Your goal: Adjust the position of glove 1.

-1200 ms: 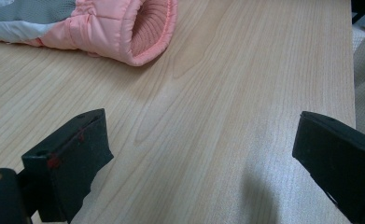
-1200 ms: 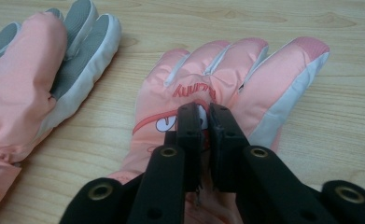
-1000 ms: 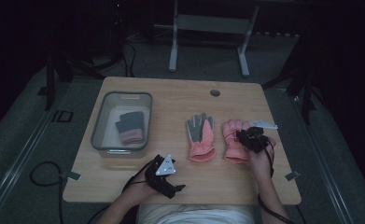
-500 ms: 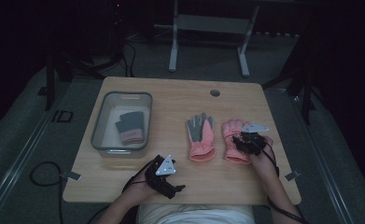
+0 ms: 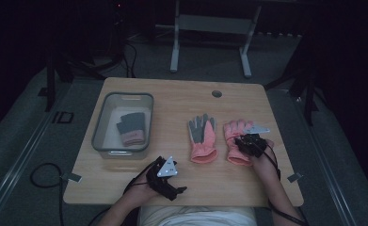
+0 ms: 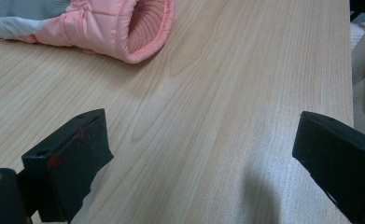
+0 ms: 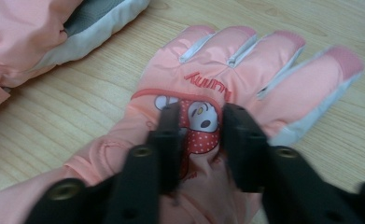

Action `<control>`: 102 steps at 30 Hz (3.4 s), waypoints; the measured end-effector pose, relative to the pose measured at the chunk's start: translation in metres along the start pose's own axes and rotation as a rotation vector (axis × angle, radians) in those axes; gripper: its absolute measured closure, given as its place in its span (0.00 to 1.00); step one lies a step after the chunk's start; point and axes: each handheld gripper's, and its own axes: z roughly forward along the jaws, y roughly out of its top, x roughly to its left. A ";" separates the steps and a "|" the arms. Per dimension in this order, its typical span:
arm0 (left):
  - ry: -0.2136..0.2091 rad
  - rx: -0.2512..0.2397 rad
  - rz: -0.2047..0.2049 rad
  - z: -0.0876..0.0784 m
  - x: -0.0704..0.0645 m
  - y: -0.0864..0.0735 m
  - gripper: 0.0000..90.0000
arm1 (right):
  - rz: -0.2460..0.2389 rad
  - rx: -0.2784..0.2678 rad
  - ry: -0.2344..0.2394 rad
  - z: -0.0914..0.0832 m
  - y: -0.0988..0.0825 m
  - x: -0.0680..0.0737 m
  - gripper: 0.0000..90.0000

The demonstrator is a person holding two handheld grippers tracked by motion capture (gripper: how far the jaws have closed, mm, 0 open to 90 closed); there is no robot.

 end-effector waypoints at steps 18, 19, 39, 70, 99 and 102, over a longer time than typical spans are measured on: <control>0.002 -0.001 0.000 0.000 0.000 0.000 0.04 | 0.093 -0.098 -0.005 -0.033 0.042 0.000 0.96; 0.001 -0.001 0.003 0.000 0.000 0.000 0.04 | 0.089 -0.112 -0.007 -0.038 0.048 0.001 0.96; -0.001 -0.003 0.006 0.000 0.001 0.000 0.04 | 0.011 -0.248 0.085 -0.066 0.122 0.051 0.96; -0.001 0.002 0.011 0.000 0.000 0.000 0.04 | 0.051 -0.093 0.133 -0.001 0.087 0.102 0.95; 0.049 -0.017 0.003 -0.005 -0.003 0.012 0.04 | 0.010 -0.109 0.146 -0.020 0.098 0.082 0.64; 0.074 -0.034 -0.006 -0.008 -0.003 0.023 0.04 | 0.002 -0.110 0.145 -0.024 0.098 0.074 0.68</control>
